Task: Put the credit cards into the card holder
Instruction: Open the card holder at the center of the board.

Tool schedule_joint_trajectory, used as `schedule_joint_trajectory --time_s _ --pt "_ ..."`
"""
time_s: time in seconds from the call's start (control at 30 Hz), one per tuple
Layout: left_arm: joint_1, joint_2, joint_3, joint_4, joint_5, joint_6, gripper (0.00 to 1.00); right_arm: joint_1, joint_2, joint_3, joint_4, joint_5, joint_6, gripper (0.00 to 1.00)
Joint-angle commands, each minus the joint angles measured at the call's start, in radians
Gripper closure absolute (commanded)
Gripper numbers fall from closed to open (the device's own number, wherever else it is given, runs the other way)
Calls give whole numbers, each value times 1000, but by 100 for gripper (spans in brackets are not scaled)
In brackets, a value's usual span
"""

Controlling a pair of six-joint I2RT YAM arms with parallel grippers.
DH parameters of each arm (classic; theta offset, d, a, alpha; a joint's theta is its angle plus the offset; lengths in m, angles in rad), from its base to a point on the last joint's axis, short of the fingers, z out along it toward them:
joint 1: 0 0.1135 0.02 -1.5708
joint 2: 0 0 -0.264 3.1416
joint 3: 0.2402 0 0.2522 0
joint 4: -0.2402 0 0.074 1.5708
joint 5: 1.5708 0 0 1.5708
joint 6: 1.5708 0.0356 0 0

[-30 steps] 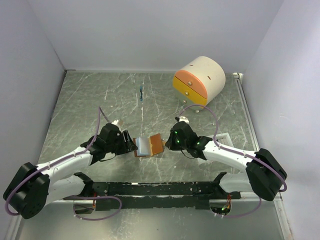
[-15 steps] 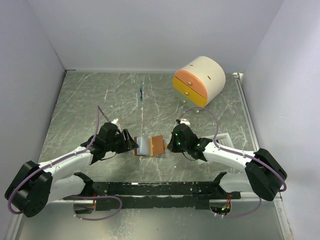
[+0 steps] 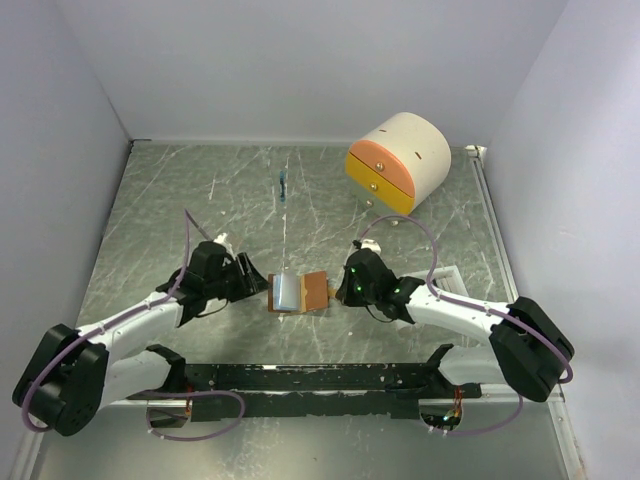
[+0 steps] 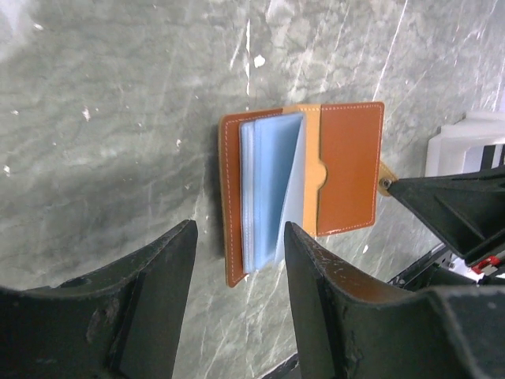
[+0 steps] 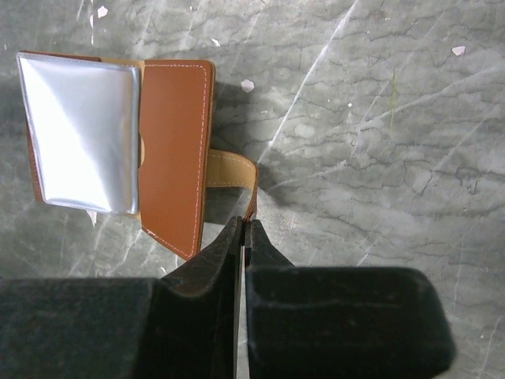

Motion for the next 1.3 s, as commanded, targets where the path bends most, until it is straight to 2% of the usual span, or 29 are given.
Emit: schedule_joint_trajectory --time_s 0.0,0.3,0.6,1.03,1.27 --pt "42 8 -15 71 66 8 41 -5 -18 -18 -8 17 -6 100" --pt "56 95 -51 200 158 -5 41 -5 -22 -25 -7 17 -2 100" --pt "59 164 -88 313 185 -14 41 -5 -19 -24 -5 17 -7 100" --pt "59 250 -104 487 291 -68 53 -5 -15 -14 -4 11 -10 100" --pt "59 284 -133 629 373 -119 54 -5 -22 -16 -1 5 -9 100"
